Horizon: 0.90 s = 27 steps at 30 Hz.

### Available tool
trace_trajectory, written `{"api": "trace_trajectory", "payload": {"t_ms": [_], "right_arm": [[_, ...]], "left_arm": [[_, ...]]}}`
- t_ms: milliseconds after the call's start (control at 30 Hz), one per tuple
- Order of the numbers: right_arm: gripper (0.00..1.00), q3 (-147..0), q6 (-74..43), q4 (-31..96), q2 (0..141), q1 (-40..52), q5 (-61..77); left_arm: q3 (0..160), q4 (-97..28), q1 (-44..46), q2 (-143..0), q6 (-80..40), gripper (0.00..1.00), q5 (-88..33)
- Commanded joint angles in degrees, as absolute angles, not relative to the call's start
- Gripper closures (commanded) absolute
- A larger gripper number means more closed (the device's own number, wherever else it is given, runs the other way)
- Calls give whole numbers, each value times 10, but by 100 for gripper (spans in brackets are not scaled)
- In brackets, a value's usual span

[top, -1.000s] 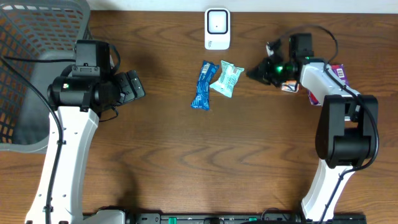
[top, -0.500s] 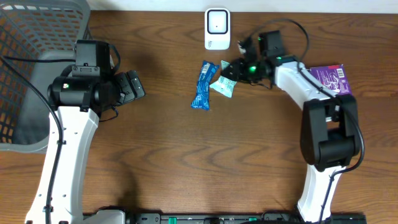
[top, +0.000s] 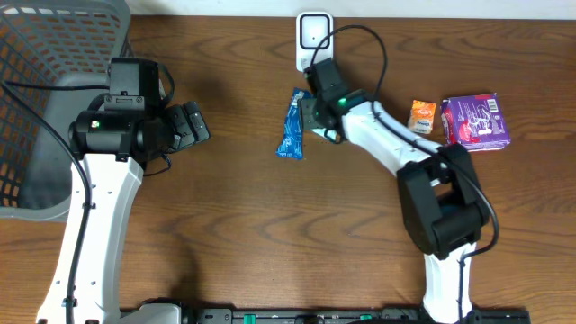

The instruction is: Scan the item barcode

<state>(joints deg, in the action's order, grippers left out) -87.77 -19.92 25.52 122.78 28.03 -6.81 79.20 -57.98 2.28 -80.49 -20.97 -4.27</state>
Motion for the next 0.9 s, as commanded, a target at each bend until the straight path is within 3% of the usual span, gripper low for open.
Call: {"api": "trace_trajectory", "payload": {"t_ms": [0, 367, 567, 867], "right_arm": [[36, -884, -197, 269, 1264, 279, -152], [40, -884, -192, 342, 1270, 268, -211], [50, -894, -170, 379, 1268, 268, -212], [46, -949, -92, 393, 1233, 291, -313]], "left_arm": [[795, -580, 22, -807, -211, 2, -36], [795, -580, 22, -807, -211, 2, -36], [795, -580, 22, -807, -211, 2, -36], [795, -580, 22, -807, -211, 2, -36]]}}
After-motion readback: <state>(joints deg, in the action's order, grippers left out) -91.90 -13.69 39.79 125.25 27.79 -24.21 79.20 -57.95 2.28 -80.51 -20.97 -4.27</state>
